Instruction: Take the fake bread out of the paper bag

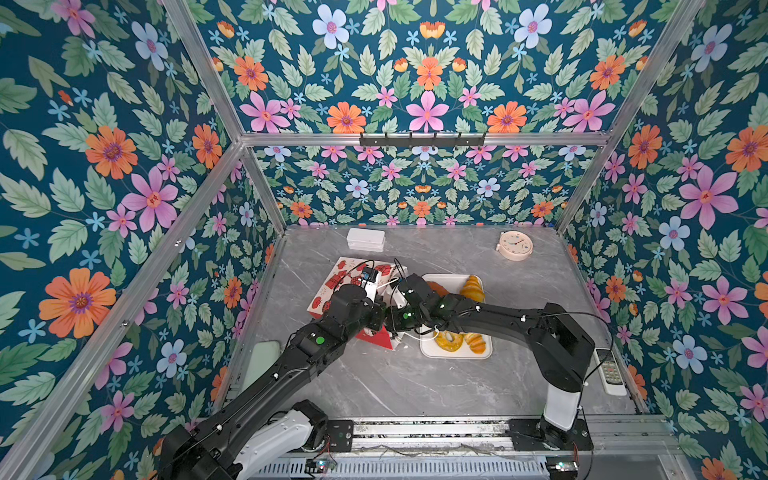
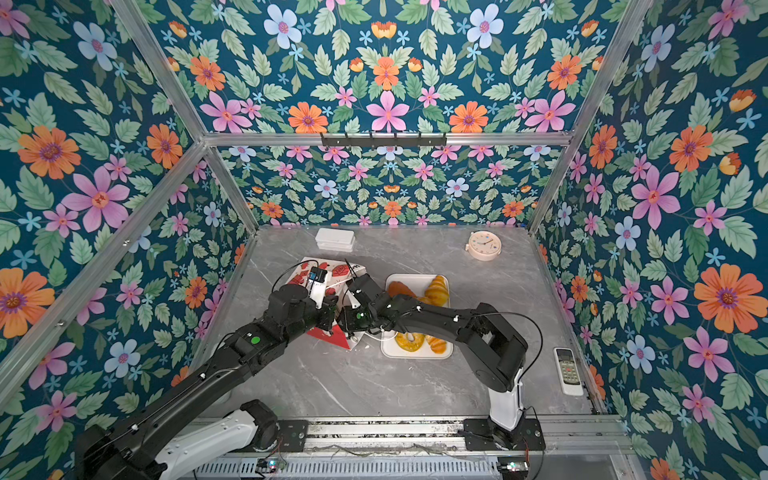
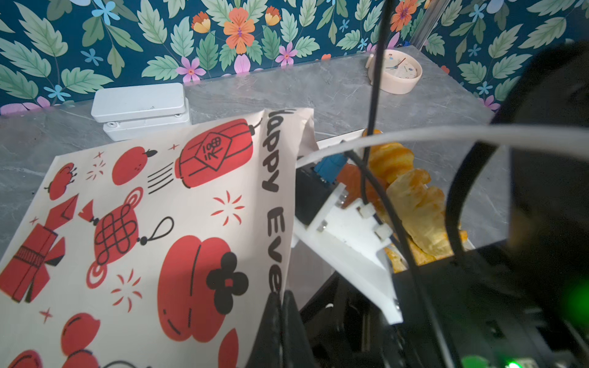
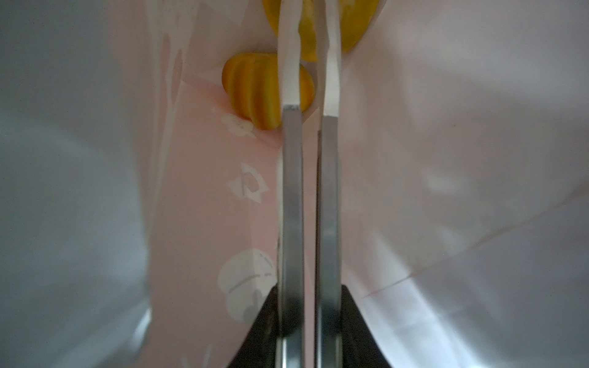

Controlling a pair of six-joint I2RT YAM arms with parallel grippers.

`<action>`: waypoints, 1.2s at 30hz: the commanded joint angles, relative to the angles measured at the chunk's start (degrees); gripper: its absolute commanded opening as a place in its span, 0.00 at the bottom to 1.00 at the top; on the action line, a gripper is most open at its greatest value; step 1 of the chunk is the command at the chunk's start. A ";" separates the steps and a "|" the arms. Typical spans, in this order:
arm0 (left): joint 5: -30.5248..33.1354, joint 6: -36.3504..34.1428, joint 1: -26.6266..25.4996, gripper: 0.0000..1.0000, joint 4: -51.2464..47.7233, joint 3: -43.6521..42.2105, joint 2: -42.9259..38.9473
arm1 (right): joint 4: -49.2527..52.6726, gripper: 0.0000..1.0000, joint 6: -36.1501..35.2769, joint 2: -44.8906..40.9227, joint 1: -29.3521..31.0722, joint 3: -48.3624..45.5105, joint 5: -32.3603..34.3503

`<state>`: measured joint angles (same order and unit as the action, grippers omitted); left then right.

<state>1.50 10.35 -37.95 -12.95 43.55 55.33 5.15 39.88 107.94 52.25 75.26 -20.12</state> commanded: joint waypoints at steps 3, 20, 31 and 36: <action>-2.70 -0.24 -0.01 0.00 1.29 0.06 -0.10 | 1.00 0.34 -1.59 -0.17 -0.74 0.46 -2.83; -6.65 -1.65 -0.01 0.00 -4.97 -0.35 -3.54 | -7.06 0.43 -1.25 -7.70 -2.15 -10.43 -0.85; -6.96 -1.65 -0.01 0.00 -5.27 0.44 -3.15 | -5.24 0.43 -2.27 -6.23 -2.17 -8.00 3.68; -7.21 -1.64 0.00 0.00 -4.80 1.36 -2.54 | -5.35 0.44 -2.02 -4.76 -2.15 -7.19 3.89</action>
<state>-4.93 9.06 -37.95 -18.00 44.31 52.51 1.43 38.54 103.04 50.00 67.68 -17.21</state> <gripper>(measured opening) 0.040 0.436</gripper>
